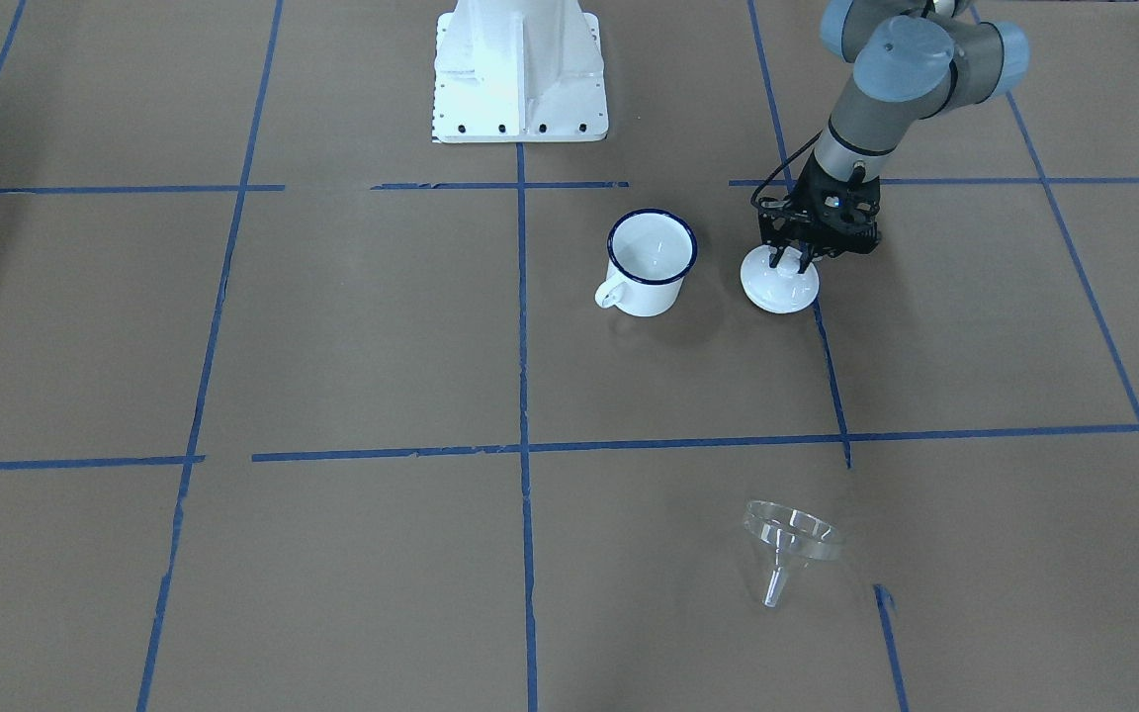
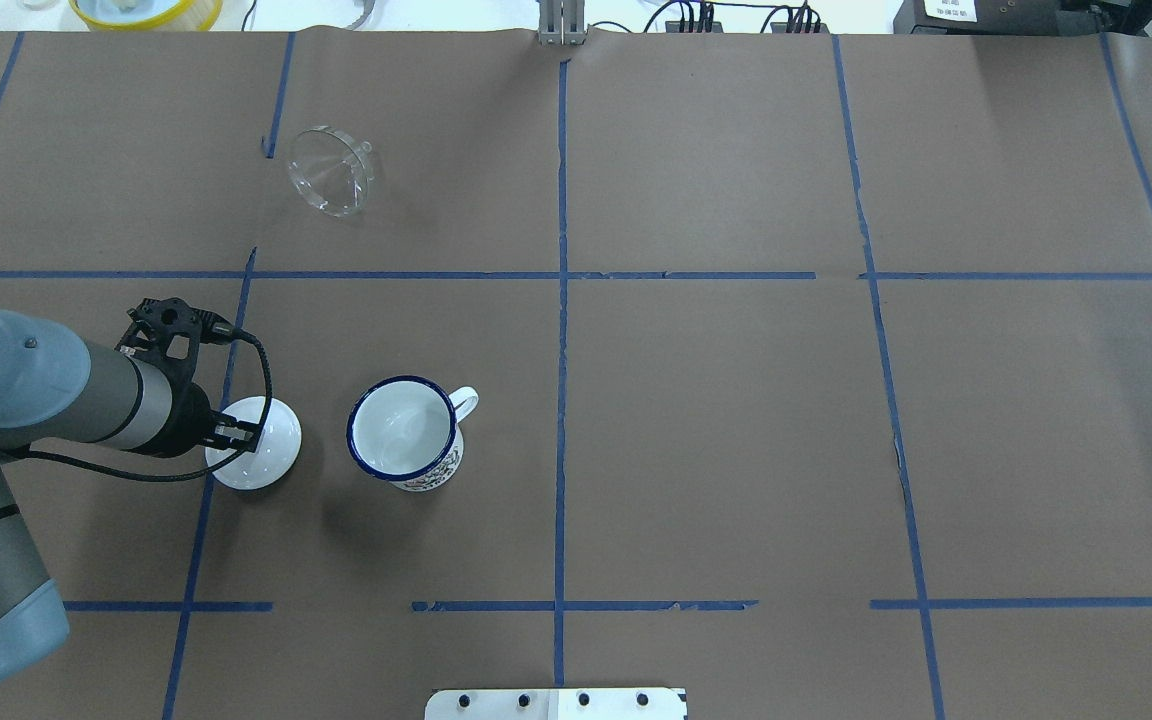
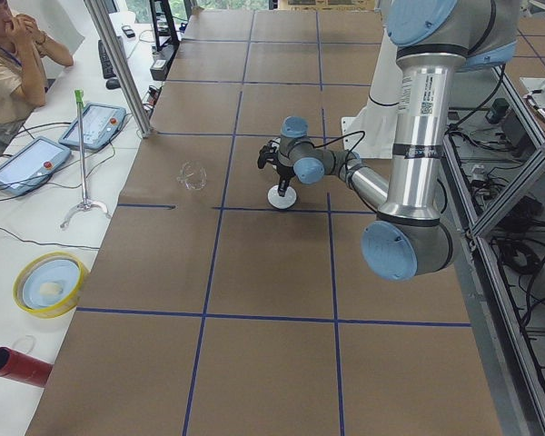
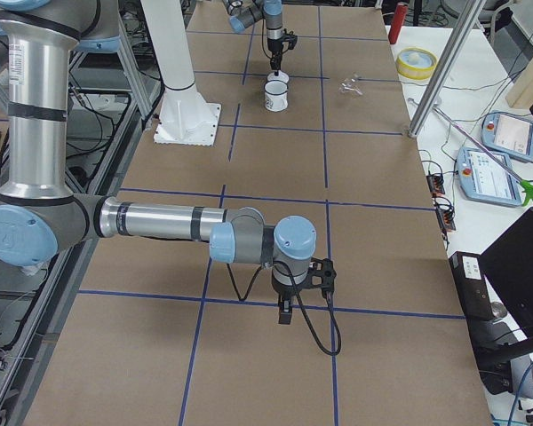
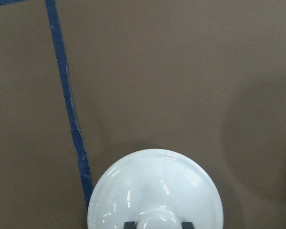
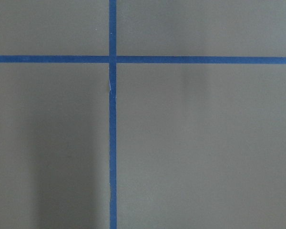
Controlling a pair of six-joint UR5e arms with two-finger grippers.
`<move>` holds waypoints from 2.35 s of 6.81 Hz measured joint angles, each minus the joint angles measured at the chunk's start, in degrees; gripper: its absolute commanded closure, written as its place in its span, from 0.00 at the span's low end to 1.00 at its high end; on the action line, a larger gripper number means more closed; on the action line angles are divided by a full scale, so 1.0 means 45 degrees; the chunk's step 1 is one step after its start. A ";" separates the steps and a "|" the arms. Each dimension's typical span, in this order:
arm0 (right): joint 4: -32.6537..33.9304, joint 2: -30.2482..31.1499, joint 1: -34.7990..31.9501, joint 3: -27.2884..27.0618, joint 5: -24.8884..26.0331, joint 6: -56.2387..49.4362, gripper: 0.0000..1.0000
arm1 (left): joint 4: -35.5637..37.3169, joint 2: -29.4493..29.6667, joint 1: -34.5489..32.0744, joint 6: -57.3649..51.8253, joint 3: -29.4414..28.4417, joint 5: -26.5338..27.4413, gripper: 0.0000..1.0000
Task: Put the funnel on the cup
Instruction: 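Set the white lid down beside the mug and open the left gripper, then move the left gripper to the clear glass funnel, then grasp the glass funnel by its stem with the left gripper and lift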
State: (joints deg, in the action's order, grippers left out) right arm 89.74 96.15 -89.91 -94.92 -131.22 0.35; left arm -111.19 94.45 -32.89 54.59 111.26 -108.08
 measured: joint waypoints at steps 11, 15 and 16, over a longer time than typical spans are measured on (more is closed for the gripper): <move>0.0000 0.0000 0.0000 0.0000 0.0000 0.0000 0.00 | -0.5582 0.5602 -0.1743 1.5409 -0.5956 0.4949 0.00; 0.0000 0.0000 0.0000 0.0000 0.0000 0.0000 0.00 | -0.7041 0.5872 -0.2386 1.5247 -0.8302 0.5246 0.03; 0.0000 0.0000 0.0000 0.0000 0.0000 0.0000 0.00 | -0.7535 0.5888 -0.2565 1.5008 -0.8782 0.5248 0.08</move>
State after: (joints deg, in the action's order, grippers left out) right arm 89.74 96.15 -89.91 -94.92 -131.22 0.35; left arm -145.09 120.94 -44.43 122.12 71.74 -84.47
